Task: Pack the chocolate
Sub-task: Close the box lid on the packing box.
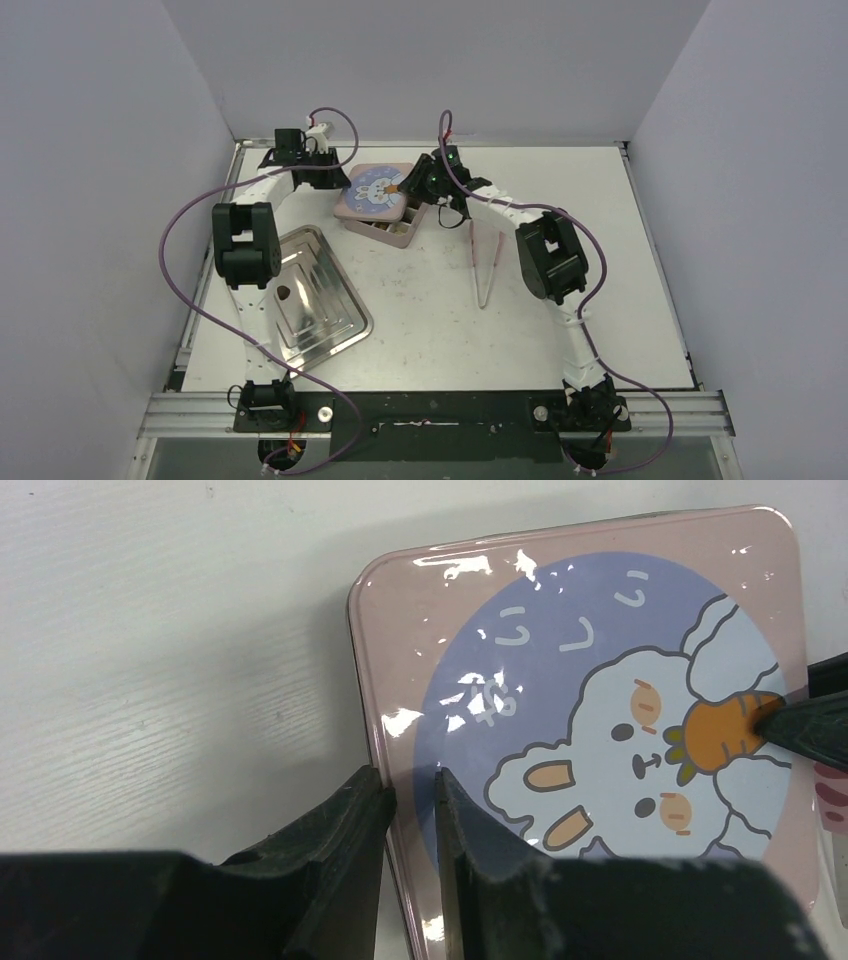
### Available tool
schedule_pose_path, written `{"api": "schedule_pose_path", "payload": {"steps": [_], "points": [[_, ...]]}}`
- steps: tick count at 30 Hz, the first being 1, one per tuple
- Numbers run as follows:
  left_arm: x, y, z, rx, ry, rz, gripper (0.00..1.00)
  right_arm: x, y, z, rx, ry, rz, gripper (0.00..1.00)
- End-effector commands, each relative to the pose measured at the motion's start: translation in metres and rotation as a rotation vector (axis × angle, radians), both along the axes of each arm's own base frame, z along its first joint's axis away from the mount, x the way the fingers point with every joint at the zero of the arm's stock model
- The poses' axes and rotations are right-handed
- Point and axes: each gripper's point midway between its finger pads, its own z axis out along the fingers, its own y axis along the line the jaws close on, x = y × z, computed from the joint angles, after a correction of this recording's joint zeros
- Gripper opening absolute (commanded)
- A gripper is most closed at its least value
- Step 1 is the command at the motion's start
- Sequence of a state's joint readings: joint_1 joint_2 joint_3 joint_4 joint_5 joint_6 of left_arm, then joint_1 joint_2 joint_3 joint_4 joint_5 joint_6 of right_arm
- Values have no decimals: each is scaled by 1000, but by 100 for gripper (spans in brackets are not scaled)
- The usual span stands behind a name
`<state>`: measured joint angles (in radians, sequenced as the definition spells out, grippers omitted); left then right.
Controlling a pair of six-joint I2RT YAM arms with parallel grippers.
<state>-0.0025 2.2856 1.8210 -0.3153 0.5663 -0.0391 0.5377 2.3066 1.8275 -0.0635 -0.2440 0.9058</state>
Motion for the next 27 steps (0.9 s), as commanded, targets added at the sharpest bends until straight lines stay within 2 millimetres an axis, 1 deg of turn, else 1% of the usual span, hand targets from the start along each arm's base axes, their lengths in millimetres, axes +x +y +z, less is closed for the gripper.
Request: {"api": "schedule_pose_path", "payload": {"steps": [1,6,9,12,14,19,21,22,23,27], "points": [[-7,-23,22,-78,-35,-59,22,-1,4,30,59,-76,10,31],[-8,-32,33,-124,-61,-65,22,-12,-8,26,50,-51,-1,30],[-8,-35,40,-130,-78,-72,24,-17,-21,24,19,-46,-23,30],[-10,-40,44,-145,-89,-79,27,-20,-36,19,-11,-37,-56,31],[-11,-44,41,-147,-82,-86,27,-22,-45,11,-23,-22,-69,31],[-15,-46,31,-120,-59,-90,30,-30,-55,-1,-42,15,-79,31],[-16,-46,31,-107,-65,-93,31,-33,-59,-3,-54,18,-89,31],[-16,-47,31,-104,-69,-94,32,-33,-62,-2,-61,15,-98,32],[-15,-46,32,-100,-73,-92,32,-35,-68,-8,-90,36,-108,34],[-12,-45,35,-80,-90,-78,36,-35,-86,-17,-119,65,-140,42]]}}
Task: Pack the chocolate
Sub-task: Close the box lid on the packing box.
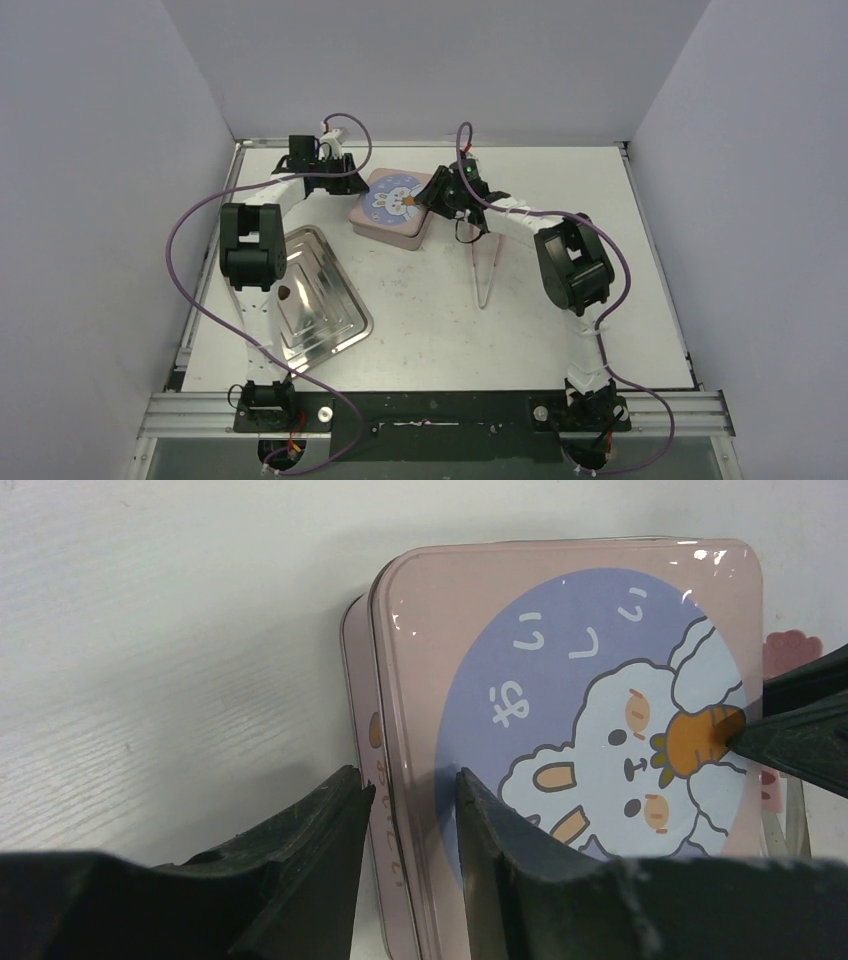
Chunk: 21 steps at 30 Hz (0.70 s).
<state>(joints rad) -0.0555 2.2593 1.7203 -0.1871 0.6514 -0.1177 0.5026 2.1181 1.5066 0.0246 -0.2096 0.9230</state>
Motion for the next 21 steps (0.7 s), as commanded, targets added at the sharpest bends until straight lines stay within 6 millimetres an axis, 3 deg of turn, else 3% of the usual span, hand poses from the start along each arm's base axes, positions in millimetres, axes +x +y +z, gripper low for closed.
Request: {"api": "schedule_pose_path", "payload": {"steps": [1,6,13,17,21], "points": [[3,-1,35,30,-88,4,36,-2,-41,-6,-99,32,-68,44],[6,-2,39,66,-108,19,37,0,-48,0,-123,21,-52,47],[5,-10,43,56,-111,19,35,1,-57,5,-149,29,-44,44],[-2,-16,40,24,-72,25,33,1,-61,11,-135,9,-33,51],[-11,-28,40,-33,-58,41,33,2,-48,29,-71,-53,36,40]]}}
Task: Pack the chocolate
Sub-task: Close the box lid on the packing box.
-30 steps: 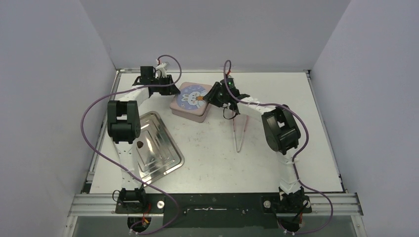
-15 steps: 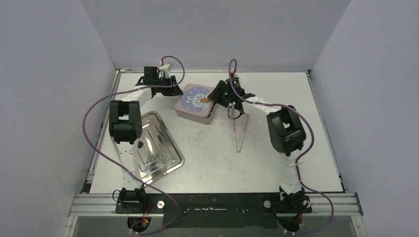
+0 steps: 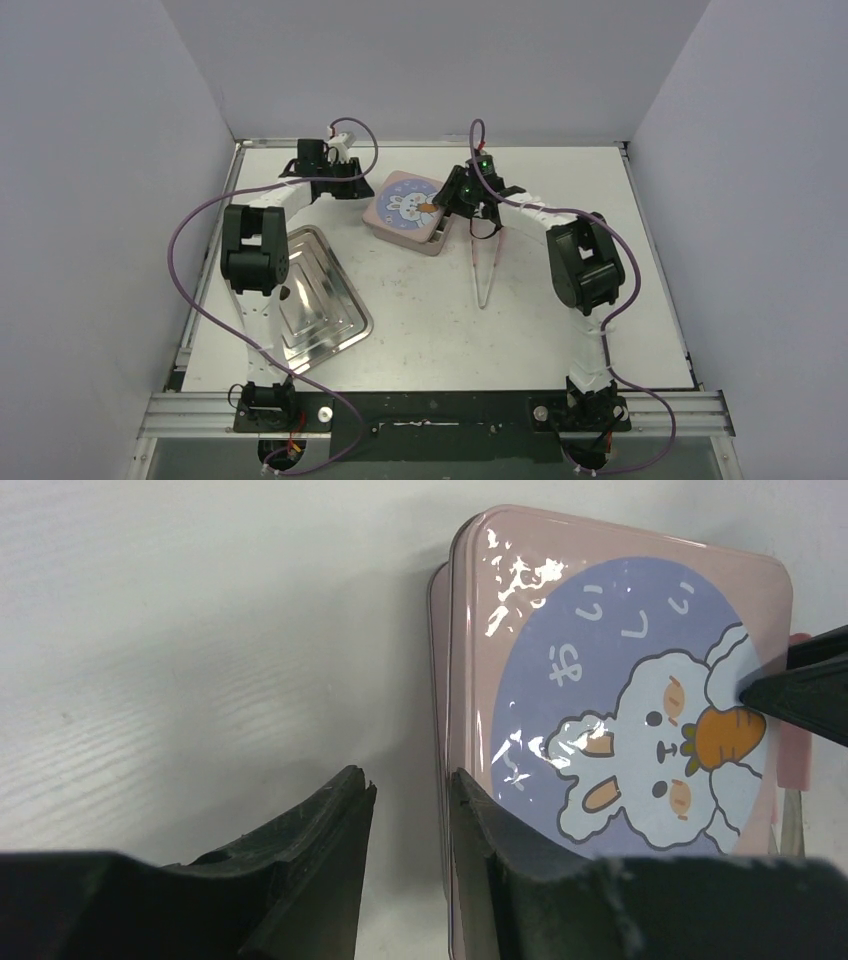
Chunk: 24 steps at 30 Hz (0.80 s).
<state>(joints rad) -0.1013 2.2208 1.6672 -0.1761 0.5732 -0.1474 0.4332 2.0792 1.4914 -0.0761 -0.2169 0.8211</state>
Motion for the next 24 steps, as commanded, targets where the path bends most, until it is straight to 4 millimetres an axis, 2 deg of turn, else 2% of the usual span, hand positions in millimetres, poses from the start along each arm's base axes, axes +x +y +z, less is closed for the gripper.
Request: {"api": "schedule_pose_path", "payload": {"steps": [1,4,7,10,14,19,24], "points": [[-4,-16,43,-78,-68,11,33,0,-1,37,42,-79,49,37],[-11,-25,40,-74,-44,7,33,2,-1,42,45,-80,38,37],[-12,-26,40,-73,-41,11,32,5,-10,43,13,-73,-5,47],[-12,-29,43,-75,-55,6,31,4,-19,44,-11,-67,-32,48],[-11,-34,48,-77,-84,-14,31,-4,-34,35,-63,-22,-63,47],[-11,-36,45,-73,-84,-26,32,-10,-45,24,-100,6,-79,44],[-13,-41,42,-73,-80,-38,32,-11,-64,8,-180,39,-117,37]]}}
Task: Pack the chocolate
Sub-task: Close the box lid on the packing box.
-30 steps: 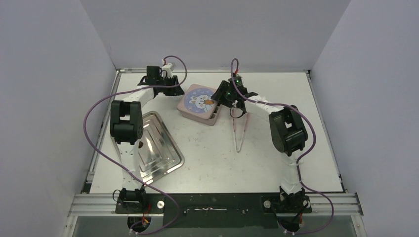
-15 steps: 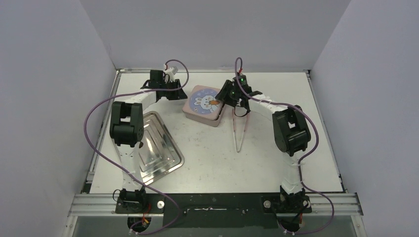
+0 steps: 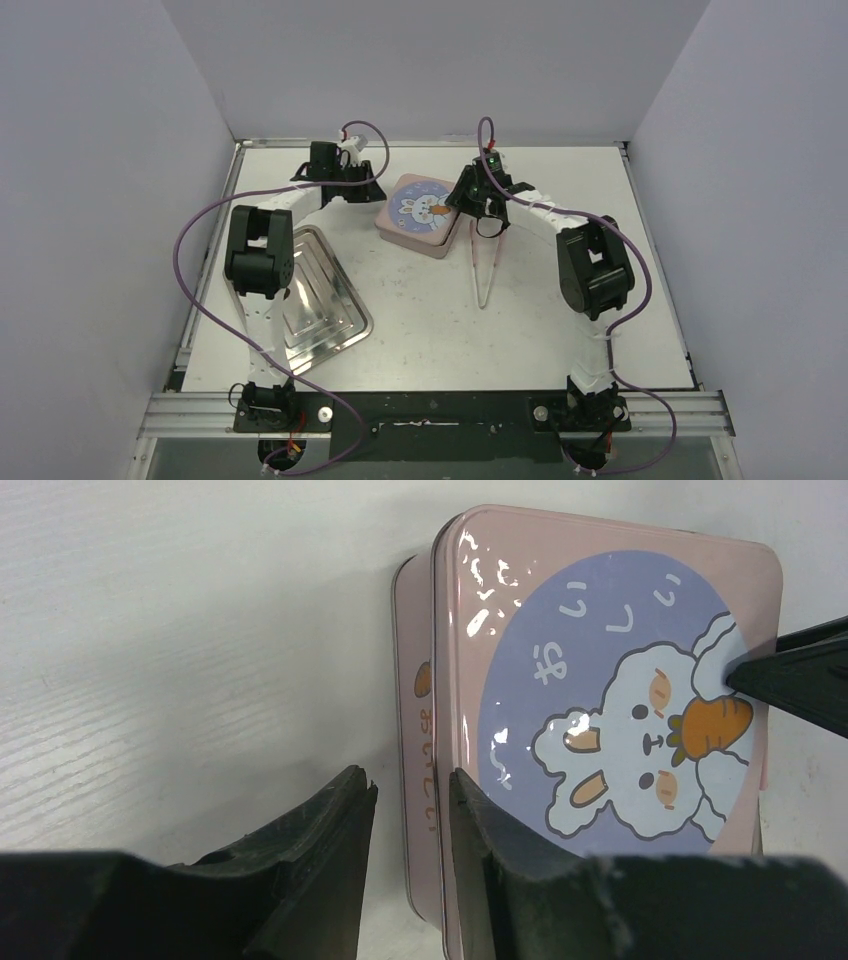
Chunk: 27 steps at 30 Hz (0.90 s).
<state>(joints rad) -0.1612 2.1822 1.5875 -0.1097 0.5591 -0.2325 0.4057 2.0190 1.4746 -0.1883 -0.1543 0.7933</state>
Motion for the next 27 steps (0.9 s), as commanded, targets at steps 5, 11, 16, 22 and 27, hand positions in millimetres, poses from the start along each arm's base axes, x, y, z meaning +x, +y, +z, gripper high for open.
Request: {"api": "schedule_pose_path", "payload": {"steps": [5,11,16,22,27], "points": [[4,-14,39,-27,-103,-40,32,-1,-31,3,-59,-19,-27,36],[5,-18,39,-30,-105,-45,32,7,-17,48,69,-133,50,43],[5,-19,32,-28,-98,-49,31,4,-30,46,49,-78,-12,58],[3,-22,27,-39,-92,-55,30,0,-38,32,36,-48,-18,56],[3,-29,33,-70,-94,-58,31,5,-21,23,53,-54,53,51]]}}
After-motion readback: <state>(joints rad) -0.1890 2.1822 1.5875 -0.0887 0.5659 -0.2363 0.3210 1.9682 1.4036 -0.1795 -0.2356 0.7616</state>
